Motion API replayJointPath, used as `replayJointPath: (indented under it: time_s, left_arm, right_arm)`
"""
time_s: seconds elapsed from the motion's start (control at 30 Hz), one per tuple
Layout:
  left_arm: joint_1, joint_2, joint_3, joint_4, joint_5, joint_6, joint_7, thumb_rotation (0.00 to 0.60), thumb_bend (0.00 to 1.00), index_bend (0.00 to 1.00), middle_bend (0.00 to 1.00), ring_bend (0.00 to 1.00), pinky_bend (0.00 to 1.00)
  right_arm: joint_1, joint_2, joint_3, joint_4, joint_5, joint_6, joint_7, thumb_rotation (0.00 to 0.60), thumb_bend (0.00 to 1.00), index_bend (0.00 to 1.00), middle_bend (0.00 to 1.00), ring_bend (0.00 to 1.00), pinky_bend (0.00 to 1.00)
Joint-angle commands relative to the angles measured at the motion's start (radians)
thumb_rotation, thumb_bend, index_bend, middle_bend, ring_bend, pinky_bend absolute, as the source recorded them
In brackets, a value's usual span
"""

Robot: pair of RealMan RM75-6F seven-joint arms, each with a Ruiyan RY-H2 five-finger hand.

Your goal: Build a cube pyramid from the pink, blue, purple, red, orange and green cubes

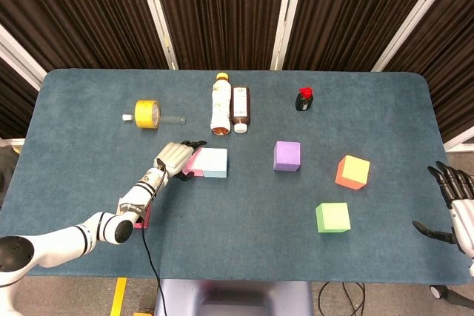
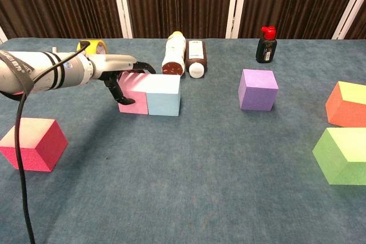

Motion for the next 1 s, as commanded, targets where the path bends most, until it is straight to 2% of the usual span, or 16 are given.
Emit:
replayJointPath:
  time_s: [0.03,0.17,0.43,1.0]
  left_arm:
    - [-0.001,0.004,0.002,-0.007,-0.008,0.0,0.004,0.6,0.37,0.04,0.11,0.1,0.31]
    - [0.002,0.01,0.006,-0.023,-0.012,0.014,0.011,0.6,0.37,0.02,0.04,0.01,0.26]
    - [0.012,0.033,0.011,-0.063,-0.021,0.04,0.022,0.6,0.37,0.01,0.03,0.0,0.26]
    - [-0.001,0.053,0.014,-0.064,-0.077,0.039,0.048,0.6,0.37,0.08,0.18,0.15,0.28]
  right_arm:
    - [0.0,0.001,0.0,0.0,-0.001,-0.001,0.001,0.6,0.19,0.0,0.11,0.0,0.11]
    - [0.008,0.003,0.0,0.0,-0.006,-0.011,0.0,0.6,0.19,0.0,0.11,0.0,0.11]
    - [0.026,0.009,0.002,-0.006,-0.016,-0.029,-0.002,0.6,0.19,0.0,0.11,0.0,0.11]
    - [0.025,0.005,0.0,0.005,-0.012,-0.026,0.011,0.6,0.19,0.0,0.11,0.0,0.11]
